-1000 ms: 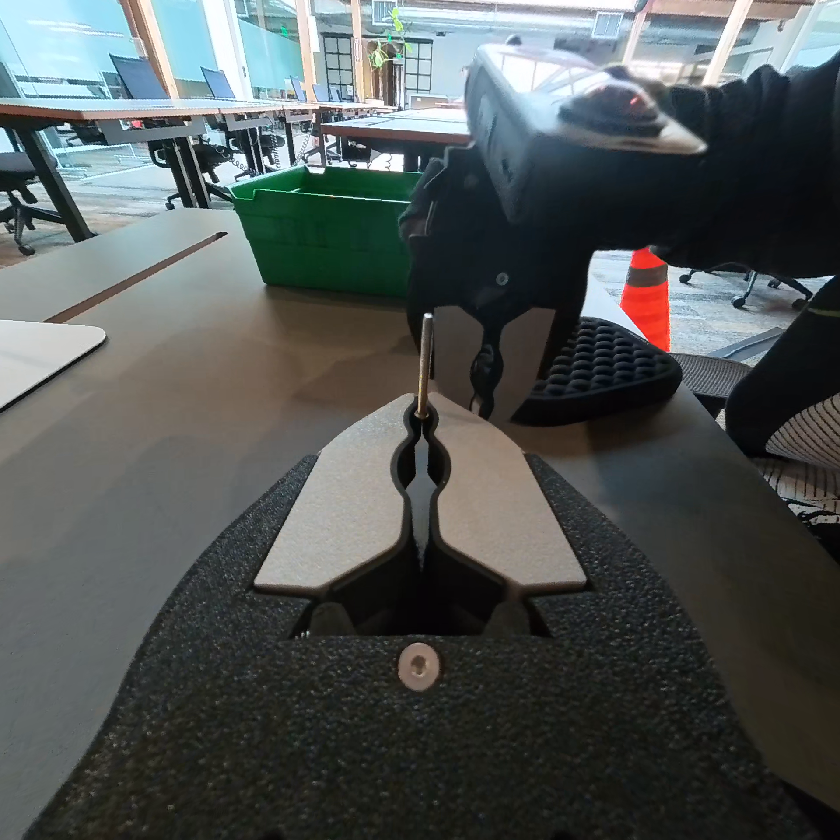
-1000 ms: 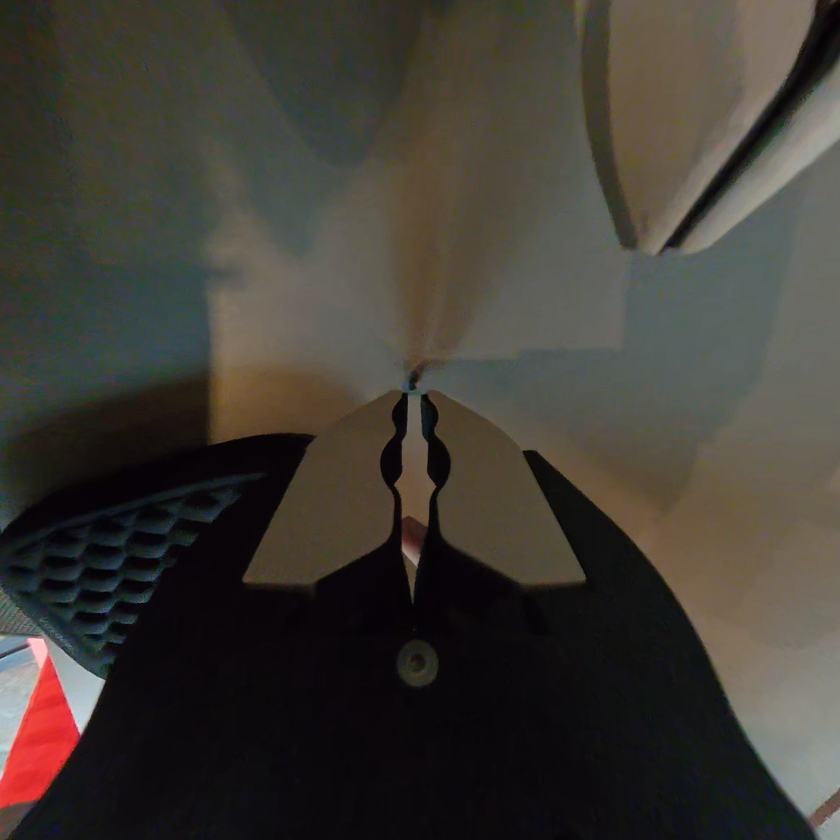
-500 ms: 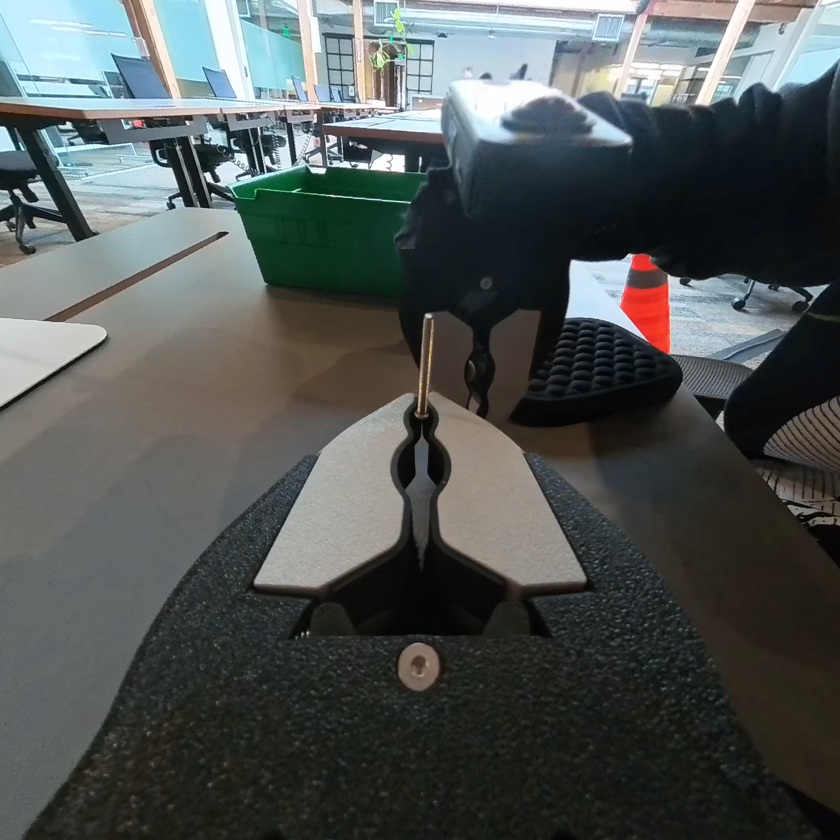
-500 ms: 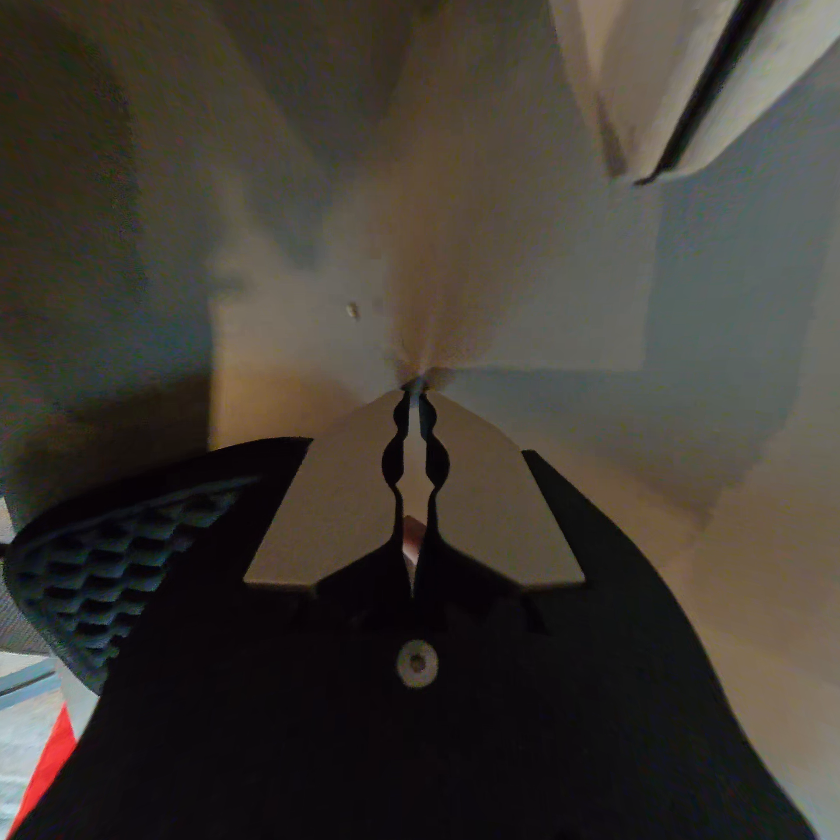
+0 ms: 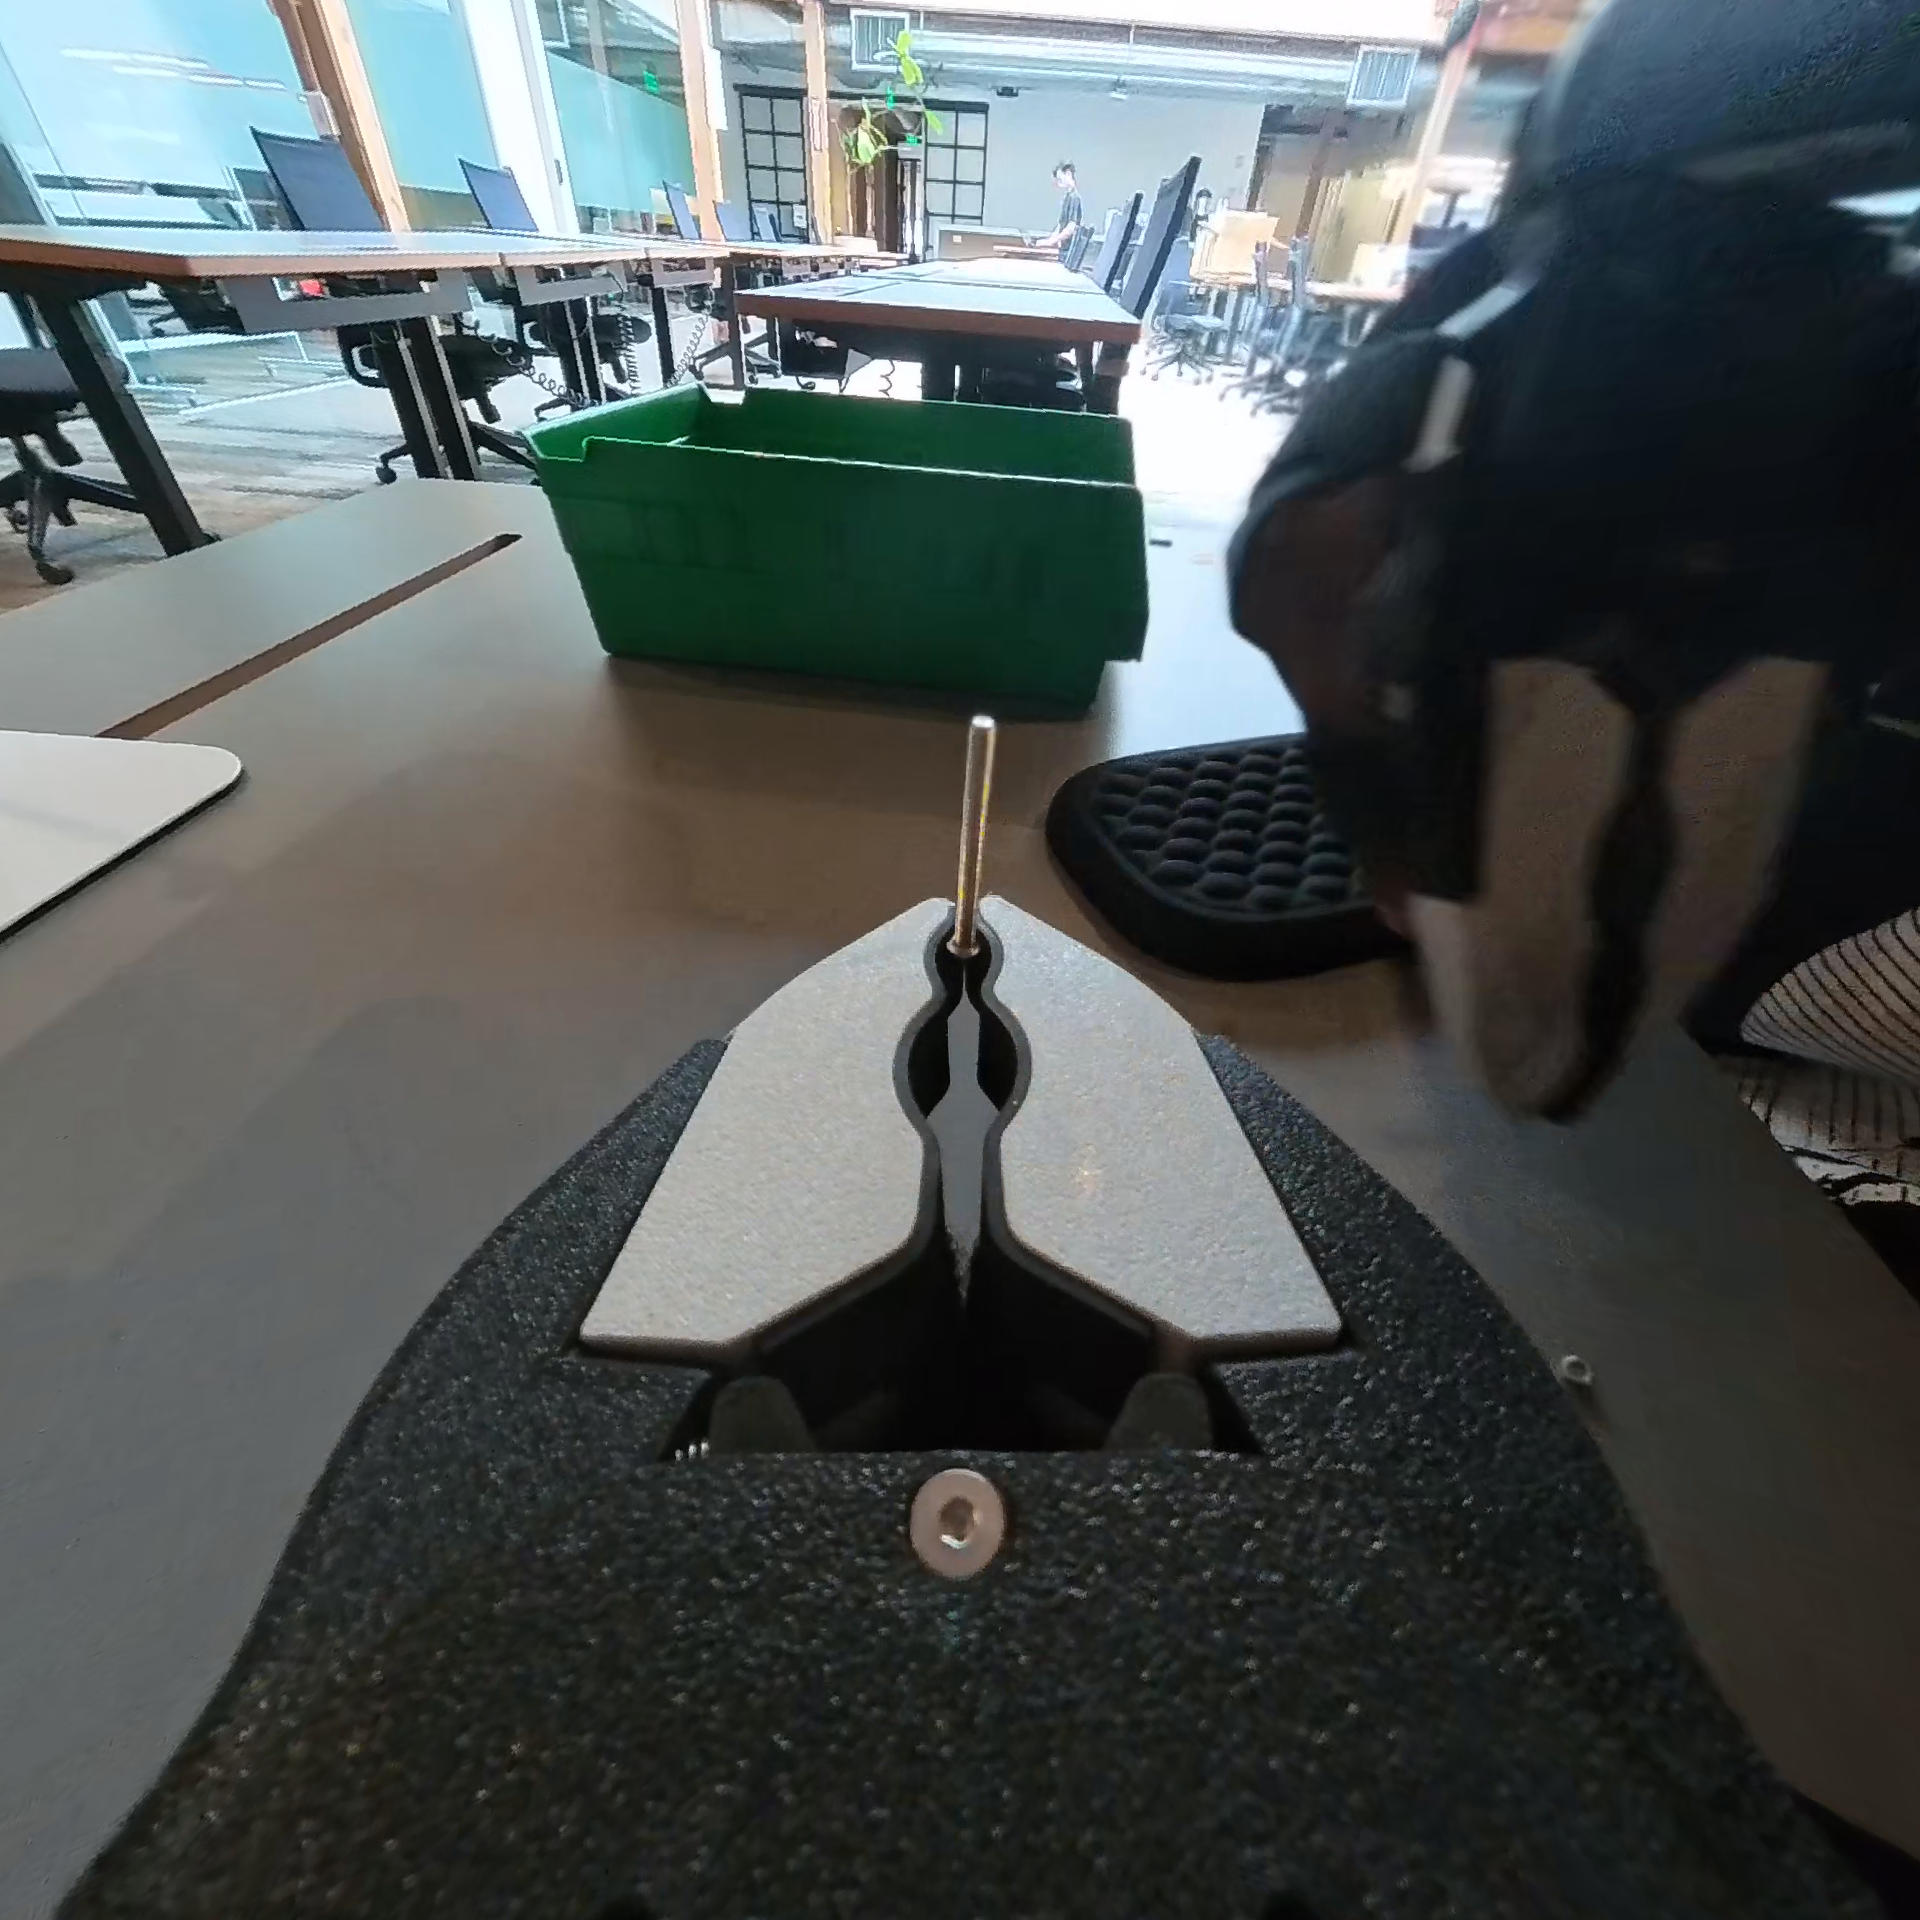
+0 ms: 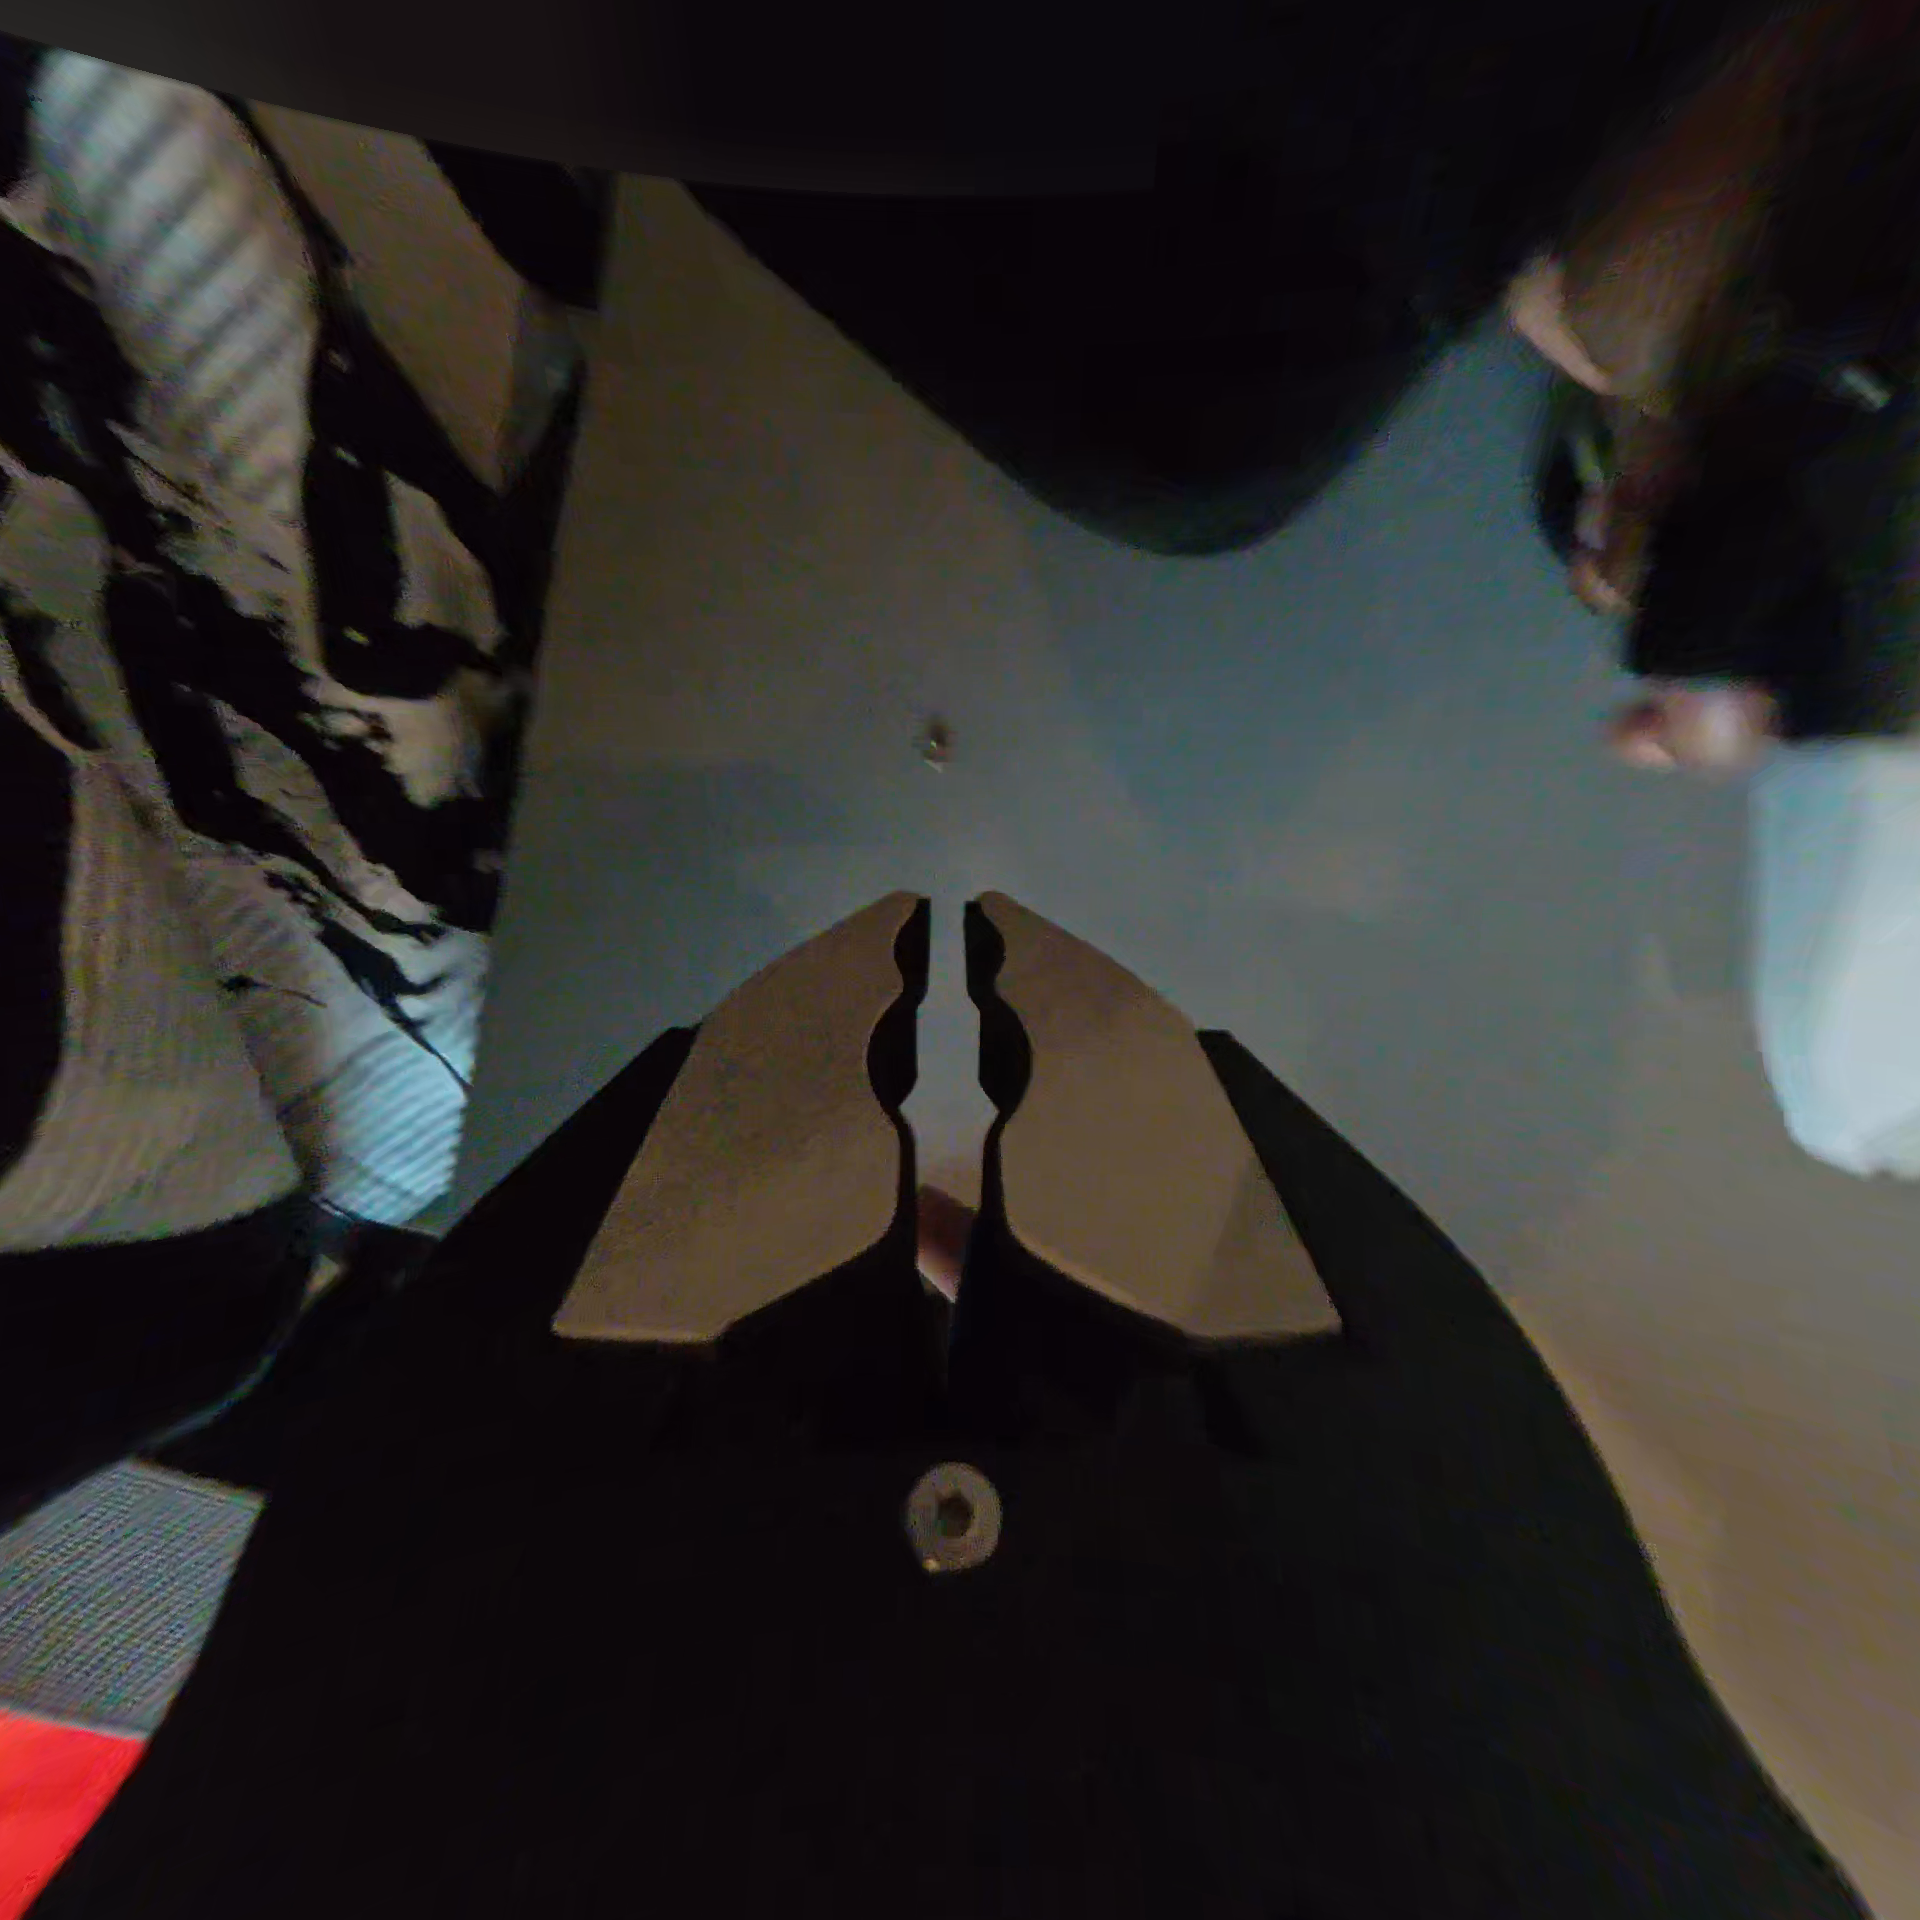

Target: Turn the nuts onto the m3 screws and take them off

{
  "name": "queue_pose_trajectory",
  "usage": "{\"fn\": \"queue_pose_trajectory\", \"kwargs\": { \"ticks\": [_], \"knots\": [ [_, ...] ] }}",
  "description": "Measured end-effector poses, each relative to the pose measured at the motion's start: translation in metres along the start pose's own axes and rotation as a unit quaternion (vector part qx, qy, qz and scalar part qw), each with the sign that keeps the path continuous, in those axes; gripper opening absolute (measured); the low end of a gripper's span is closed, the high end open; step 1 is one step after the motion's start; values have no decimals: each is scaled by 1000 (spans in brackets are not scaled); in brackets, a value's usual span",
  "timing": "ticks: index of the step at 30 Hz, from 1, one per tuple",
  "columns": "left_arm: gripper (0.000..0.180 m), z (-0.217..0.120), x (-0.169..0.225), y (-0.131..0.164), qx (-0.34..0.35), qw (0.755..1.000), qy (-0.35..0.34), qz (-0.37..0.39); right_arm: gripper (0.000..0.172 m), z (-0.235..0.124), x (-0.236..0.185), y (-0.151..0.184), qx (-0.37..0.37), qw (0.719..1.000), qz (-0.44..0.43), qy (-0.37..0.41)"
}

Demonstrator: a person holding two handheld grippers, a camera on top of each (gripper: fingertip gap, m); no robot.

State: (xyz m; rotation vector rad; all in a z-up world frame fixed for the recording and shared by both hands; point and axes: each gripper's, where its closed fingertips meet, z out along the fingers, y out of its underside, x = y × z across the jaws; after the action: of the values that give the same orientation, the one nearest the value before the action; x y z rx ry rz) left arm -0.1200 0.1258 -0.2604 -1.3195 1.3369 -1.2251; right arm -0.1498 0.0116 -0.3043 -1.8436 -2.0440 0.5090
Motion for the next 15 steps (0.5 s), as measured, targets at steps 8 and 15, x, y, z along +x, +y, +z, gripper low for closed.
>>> {"fn": "queue_pose_trajectory", "kwargs": {
  "ticks": [8, 15],
  "knots": [
    [0, 0, 1, 1, -2, 1000, -2, 6, 9, 31, -10, -13, -53, 998, -27, -11],
    [0, -1, -1, 0, -2, 1000, -7, 8, 13, 40, -5, -8, -92, 995, -23, -19]
  ]
}}
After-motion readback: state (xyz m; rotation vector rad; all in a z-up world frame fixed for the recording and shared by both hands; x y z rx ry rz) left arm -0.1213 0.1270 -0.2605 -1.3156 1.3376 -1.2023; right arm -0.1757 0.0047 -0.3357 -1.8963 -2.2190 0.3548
